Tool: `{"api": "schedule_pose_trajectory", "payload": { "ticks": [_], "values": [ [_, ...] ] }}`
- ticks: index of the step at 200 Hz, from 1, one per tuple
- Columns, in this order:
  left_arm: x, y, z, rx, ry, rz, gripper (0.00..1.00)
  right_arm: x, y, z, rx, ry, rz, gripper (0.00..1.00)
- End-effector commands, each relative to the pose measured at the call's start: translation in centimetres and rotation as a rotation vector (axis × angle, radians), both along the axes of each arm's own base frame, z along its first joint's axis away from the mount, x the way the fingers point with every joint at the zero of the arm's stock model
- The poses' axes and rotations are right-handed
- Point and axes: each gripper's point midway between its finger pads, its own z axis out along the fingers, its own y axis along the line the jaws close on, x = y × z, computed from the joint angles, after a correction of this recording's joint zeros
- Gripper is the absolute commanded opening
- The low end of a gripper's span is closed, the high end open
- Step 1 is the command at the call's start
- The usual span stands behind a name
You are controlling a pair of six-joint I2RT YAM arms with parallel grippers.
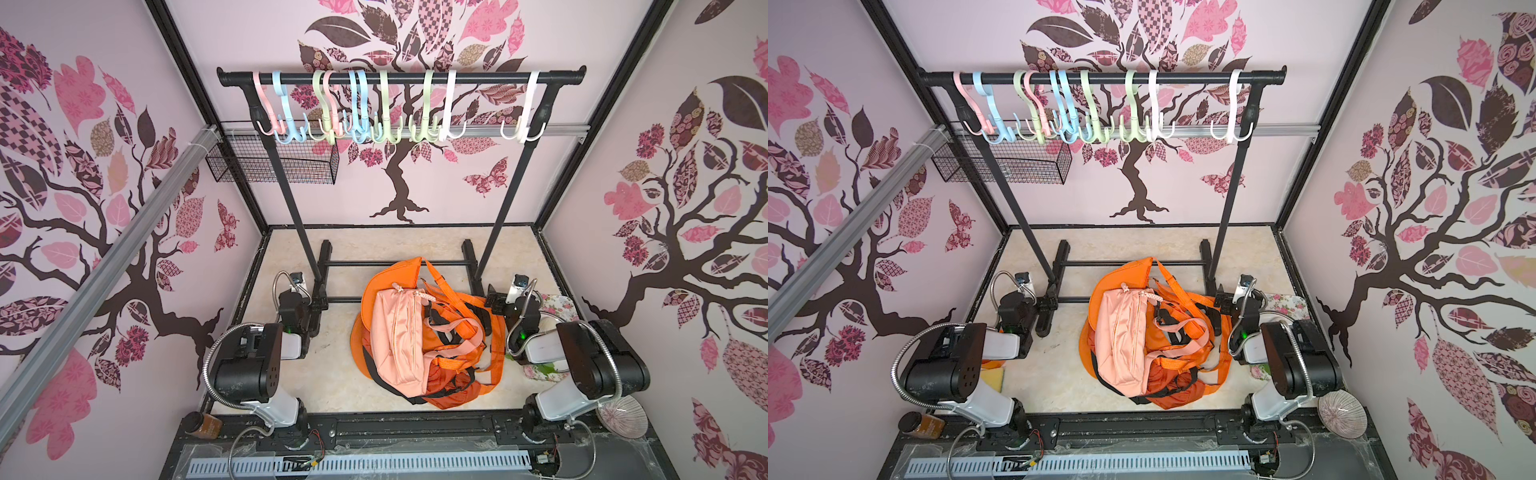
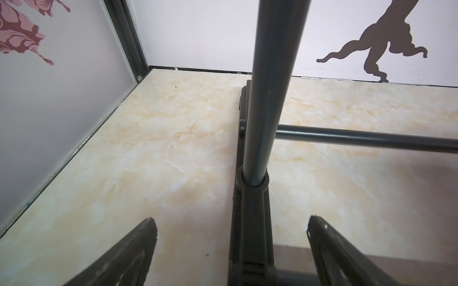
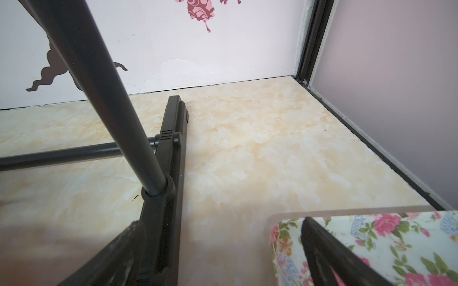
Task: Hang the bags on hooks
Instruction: Pick up the bag from the bag.
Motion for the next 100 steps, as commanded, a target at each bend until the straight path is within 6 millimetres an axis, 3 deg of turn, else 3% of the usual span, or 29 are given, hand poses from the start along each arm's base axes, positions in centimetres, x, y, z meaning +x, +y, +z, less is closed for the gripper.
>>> {"api": "schedule_pose_trajectory", "payload": {
  "ticks": [1,33,48,74,85,91,100],
  "values": [
    [0.4,0.1,0.9,-0.011,-0.029,0.003,0.97,0.4,0.1,1.0,0.006,-0.033,0.003,0.99],
    [0.2,0.0,1.1,0.01,-0.036,0.012,0.97,0.4,0.1,1.1,0.007,-0.036,0.003,1.0],
    [-0.2,0.9,1.9,0.063,-0.055,0.122,0.97,0.1,0.1,1.3,0.007,-0.051,0.005,1.0],
    [0.0,0.1,6.1,0.171,0.006,0.205,0.97,-1.6,2.2,6.2,-0.04,-0.14,0.09,1.0],
    [0.1,0.0,8.2,0.105,0.002,0.27,0.97,-1.6,3.1,8.5,-0.018,-0.119,0.127,1.0],
    [0.1,-0.9,9.4,0.063,0.003,0.254,0.97,-1.5,3.3,10.1,0.018,-0.119,0.124,0.99],
    [0.0,-2.4,11.4,0.0,-0.009,0.229,0.97,-1.7,2.6,11.0,0.123,-0.084,0.067,1.0]
  ]
}}
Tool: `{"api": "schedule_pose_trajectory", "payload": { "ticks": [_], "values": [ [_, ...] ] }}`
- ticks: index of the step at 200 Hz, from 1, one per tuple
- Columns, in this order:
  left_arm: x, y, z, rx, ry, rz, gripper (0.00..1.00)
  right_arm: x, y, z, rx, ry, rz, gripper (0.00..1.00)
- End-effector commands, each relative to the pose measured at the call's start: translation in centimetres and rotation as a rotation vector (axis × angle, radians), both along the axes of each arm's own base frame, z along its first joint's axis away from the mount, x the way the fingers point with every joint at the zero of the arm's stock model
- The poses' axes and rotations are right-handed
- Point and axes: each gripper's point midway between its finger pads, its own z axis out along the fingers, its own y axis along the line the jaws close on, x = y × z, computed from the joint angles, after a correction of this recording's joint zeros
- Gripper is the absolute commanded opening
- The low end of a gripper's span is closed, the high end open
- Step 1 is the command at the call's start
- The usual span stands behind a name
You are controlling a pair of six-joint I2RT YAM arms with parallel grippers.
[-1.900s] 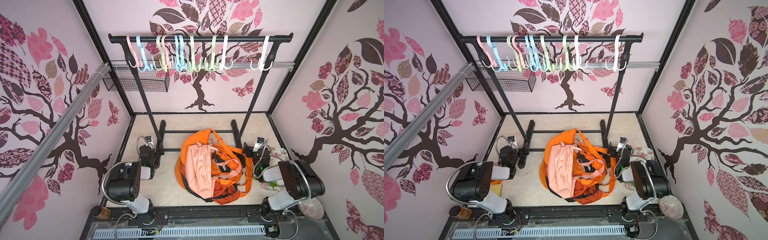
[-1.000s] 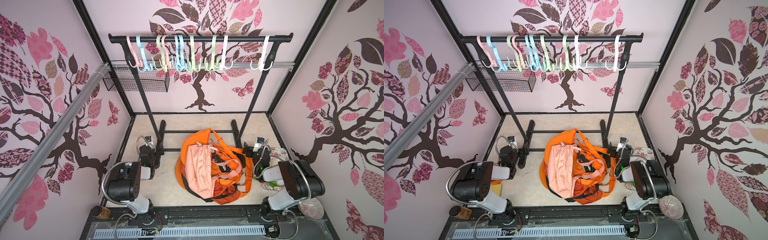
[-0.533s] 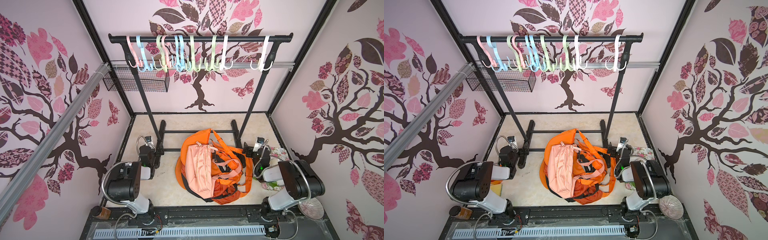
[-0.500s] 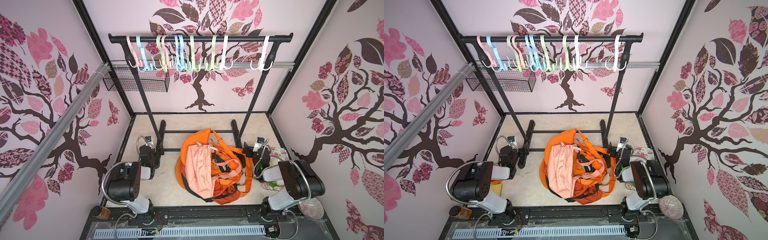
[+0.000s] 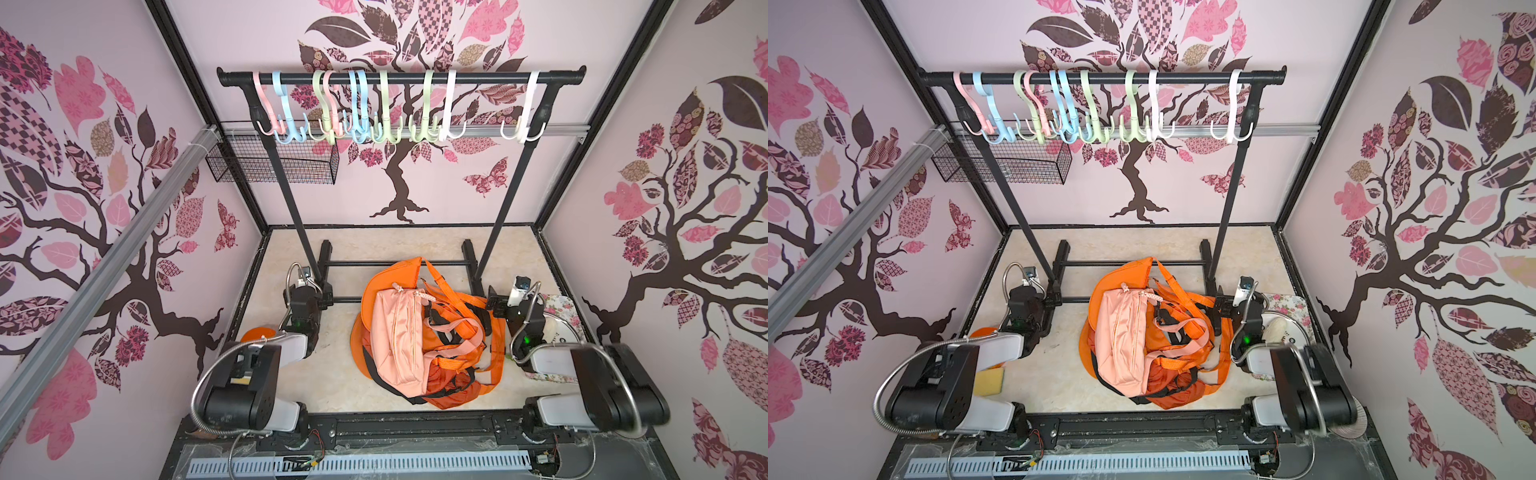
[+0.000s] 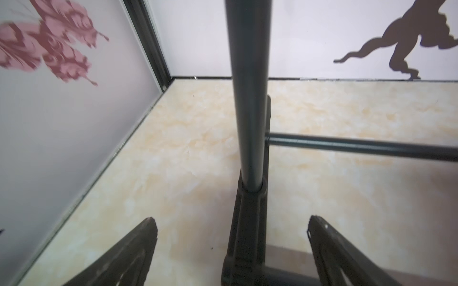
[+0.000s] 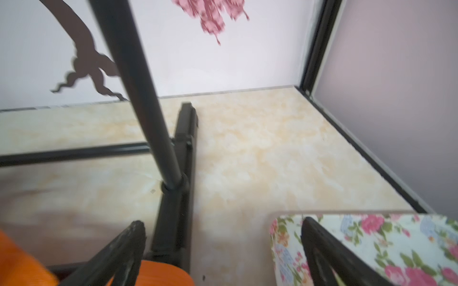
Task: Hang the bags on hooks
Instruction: Pick up the bag from the bag.
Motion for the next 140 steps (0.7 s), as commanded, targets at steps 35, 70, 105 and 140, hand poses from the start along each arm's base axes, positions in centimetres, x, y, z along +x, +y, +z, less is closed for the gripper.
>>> {"api": "schedule_pose_trajectory", "payload": {
  "ticks": [35,70,105,140],
  "values": [
    [-2.7,-7.2,11.3,-0.269,0.008,-0.109,0.96,-0.8,0.8,3.5,0.536,0.201,-0.058,1.0],
    [-7.8,-13.3,10.9,-0.313,0.244,-0.339,0.94,-1.2,3.0,4.3,0.506,0.346,0.019,1.0],
    [-13.7,-15.3,7.5,-0.237,0.457,-0.409,0.94,-3.2,5.3,4.3,0.454,0.415,0.088,1.0],
    [-17.1,-16.8,5.4,-0.382,0.531,-0.49,0.92,-4.9,7.2,2.2,0.468,0.487,0.14,1.0]
  ]
}}
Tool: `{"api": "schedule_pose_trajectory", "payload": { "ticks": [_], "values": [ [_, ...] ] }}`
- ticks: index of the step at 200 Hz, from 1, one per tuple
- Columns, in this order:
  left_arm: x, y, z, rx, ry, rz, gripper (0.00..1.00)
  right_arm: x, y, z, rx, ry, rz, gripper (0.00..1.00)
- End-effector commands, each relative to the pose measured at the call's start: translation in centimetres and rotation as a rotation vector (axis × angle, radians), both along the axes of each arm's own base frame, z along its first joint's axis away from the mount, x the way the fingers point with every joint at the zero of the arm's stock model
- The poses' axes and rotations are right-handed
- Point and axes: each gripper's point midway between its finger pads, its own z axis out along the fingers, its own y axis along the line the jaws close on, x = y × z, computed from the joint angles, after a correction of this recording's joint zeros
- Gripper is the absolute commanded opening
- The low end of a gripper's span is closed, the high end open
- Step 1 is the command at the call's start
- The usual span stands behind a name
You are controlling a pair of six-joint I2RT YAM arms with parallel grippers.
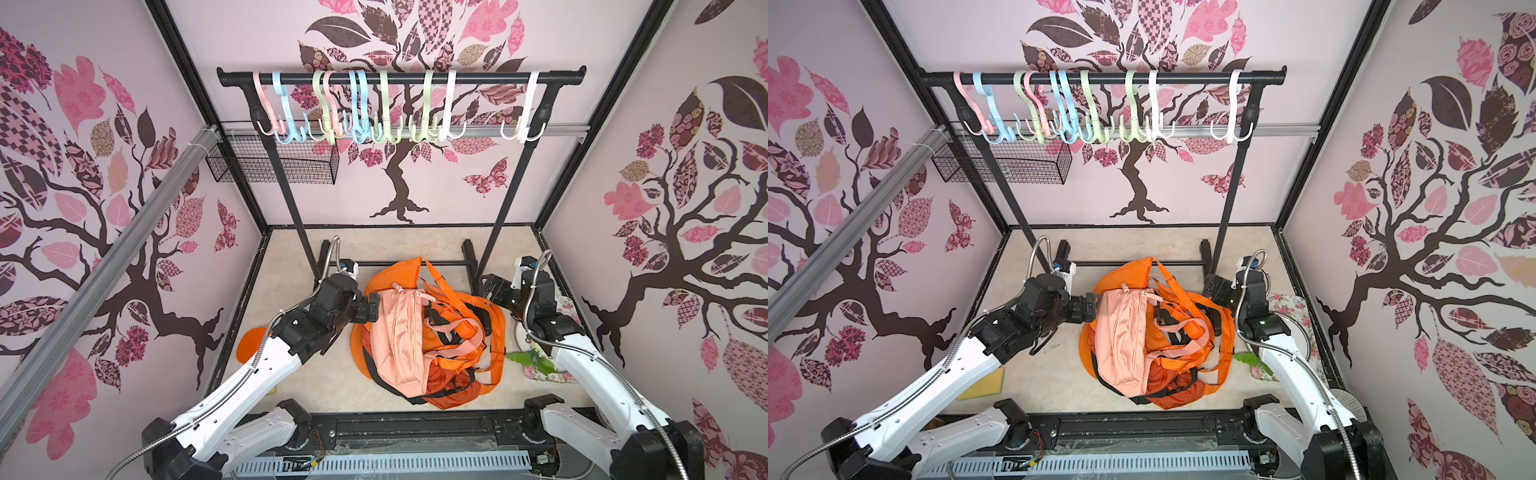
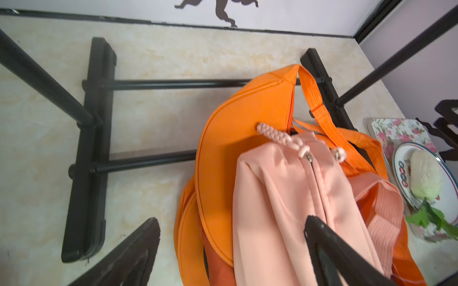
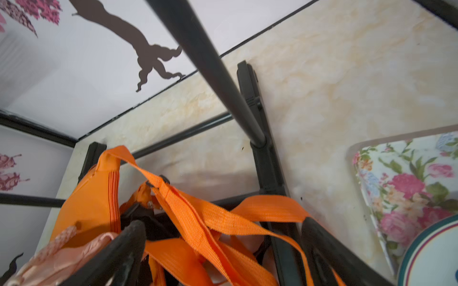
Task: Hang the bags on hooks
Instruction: Pick up the bag from the bag.
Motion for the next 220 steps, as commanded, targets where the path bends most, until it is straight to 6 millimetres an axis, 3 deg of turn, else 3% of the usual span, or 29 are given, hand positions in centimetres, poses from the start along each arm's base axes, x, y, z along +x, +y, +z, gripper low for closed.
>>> {"api": "schedule_pose_trajectory", "payload": {
  "ticks": [1,44,74,104,126,149,179,198,220],
  "values": [
    [-3.1,0.1,-2.5,-0.06,0.14,-0.019,0.92,-1.7,1.0,-1.4,0.027,0.067,0.04,1.0],
    [-5.2,-3.7,0.0,-0.089,0.107,-0.148,0.94,-3.5,0.7,-2.5,0.042,0.067,0.035,1.0],
    [-5.3,-6.3,-2.2,-0.081,0.196,-0.201,0.95,-4.2,0.5,-1.9,0.04,0.058,0.032,1.0],
    [-5.4,-8.3,-2.5,-0.084,0.19,-0.229,0.96,-4.6,0.1,-1.5,0.035,0.044,0.018,1.0],
    [-5.2,-9.4,-2.7,-0.112,0.195,-0.238,0.91,-4.6,0.1,-1.6,0.036,0.052,0.019,1.0],
    [-4.8,-10.1,-3.1,-0.108,0.203,-0.246,0.72,-4.7,0.2,-1.9,0.034,0.066,0.021,1.0],
    [-4.5,-10.7,-3.1,-0.111,0.204,-0.255,0.27,-4.8,0.2,-2.1,0.035,0.071,0.026,0.99],
    [-4.3,-10.7,-2.0,-0.11,0.172,-0.265,0.0,-4.9,0.3,-2.0,0.036,0.071,0.03,0.98],
    [-4.0,-10.0,1.2,-0.115,0.086,-0.27,0.0,-5.1,0.4,-1.8,0.035,0.073,0.043,0.96]
  ]
}}
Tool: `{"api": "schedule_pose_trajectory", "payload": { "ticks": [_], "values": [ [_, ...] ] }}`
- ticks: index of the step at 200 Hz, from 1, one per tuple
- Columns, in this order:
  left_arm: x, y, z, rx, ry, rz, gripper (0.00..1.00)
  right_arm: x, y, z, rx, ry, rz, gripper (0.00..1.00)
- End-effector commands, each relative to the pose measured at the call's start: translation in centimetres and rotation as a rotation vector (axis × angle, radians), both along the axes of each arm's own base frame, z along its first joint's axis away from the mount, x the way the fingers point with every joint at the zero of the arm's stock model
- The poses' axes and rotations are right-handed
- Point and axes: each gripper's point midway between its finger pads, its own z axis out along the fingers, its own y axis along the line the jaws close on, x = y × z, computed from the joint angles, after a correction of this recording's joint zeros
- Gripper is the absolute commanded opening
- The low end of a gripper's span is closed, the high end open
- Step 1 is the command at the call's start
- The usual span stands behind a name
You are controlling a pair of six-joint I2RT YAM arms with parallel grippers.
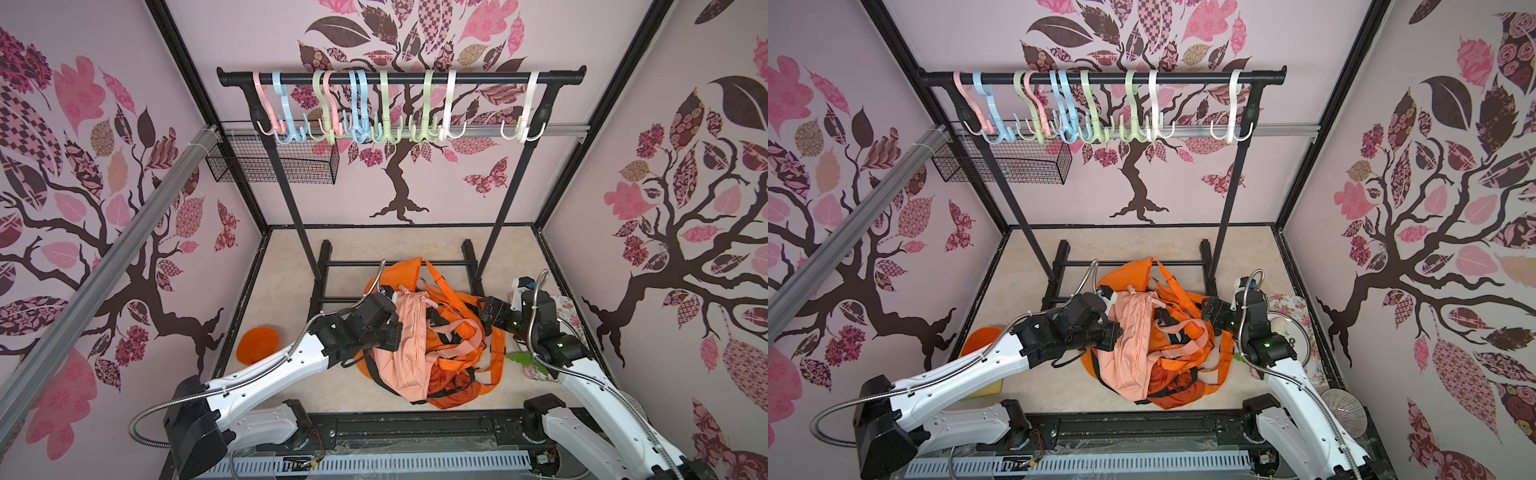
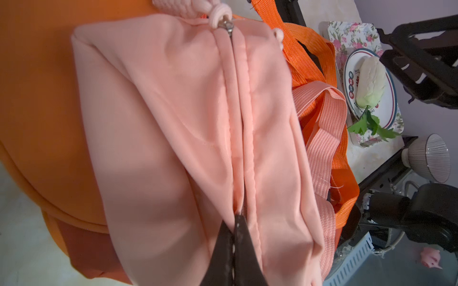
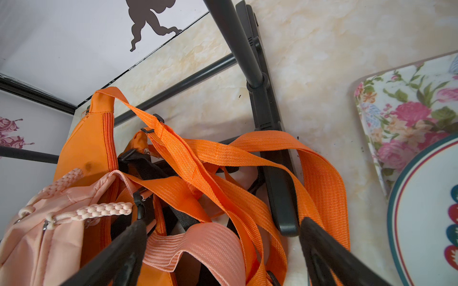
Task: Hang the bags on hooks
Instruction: Pick up the bag from the bag.
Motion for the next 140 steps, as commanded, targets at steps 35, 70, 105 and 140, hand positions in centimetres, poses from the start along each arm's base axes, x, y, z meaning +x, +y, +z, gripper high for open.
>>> {"api": "schedule_pose_trajectory", "payload": {
  "ticks": [35,70,105,140],
  "values": [
    [1.3,1.6,12.0,-0.115,-0.266,0.009,0.0,-0.4,0.8,1.5,0.002,-0.007,0.057,0.92],
    [1.6,3.5,13.8,-0.142,-0.293,0.039,0.0,-0.6,2.2,1.7,-0.007,0.014,0.131,0.86],
    [2.2,4.8,13.3,-0.146,-0.286,0.069,0.0,-1.2,4.9,1.1,-0.114,0.051,0.243,0.8],
    [2.3,5.1,12.5,-0.13,-0.281,0.078,0.0,-1.5,7.1,-0.7,-0.265,0.11,0.309,0.72]
  ]
}}
